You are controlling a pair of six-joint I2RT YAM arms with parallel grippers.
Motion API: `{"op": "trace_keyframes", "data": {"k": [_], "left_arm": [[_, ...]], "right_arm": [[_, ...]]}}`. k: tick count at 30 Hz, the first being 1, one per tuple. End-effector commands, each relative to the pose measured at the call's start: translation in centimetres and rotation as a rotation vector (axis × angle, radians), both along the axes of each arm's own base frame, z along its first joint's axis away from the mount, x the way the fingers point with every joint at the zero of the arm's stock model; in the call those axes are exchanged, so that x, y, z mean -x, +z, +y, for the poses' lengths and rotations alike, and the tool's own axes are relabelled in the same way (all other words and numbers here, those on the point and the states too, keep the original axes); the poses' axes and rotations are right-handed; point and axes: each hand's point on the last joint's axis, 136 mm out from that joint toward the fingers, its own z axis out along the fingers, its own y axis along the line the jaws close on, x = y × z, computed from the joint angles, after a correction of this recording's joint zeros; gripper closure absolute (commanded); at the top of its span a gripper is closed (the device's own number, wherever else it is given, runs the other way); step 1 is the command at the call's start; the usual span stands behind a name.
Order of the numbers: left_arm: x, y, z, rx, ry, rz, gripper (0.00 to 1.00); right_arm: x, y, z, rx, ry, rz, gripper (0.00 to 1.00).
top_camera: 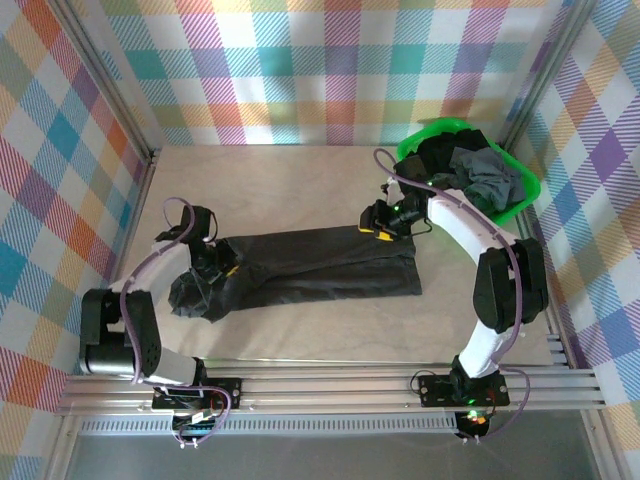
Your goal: Fold and stack the t-shirts
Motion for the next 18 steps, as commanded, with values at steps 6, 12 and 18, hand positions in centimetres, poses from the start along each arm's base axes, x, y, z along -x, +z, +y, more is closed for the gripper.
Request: {"op": "trace_keyframes", "data": {"k": [6,12,18], "left_arm": [[6.4,-0.4,-3.7,0.033,0.086,0.18,1.0],[8.0,-1.8,-7.0,0.058,0.097,0.226,1.0],[9.4,-3.2,-8.5,-0.007,0.023,0.309,0.73]], "right_arm": [[0.2,0.5,0.3,-0.01,0.011,-0.017,0.52],[0.3,-0.1,0.3,-0.009,0.013,-0.006,0.52],[0.8,-1.0,0.2,0.003,0.013,0.026,0.52]]}}
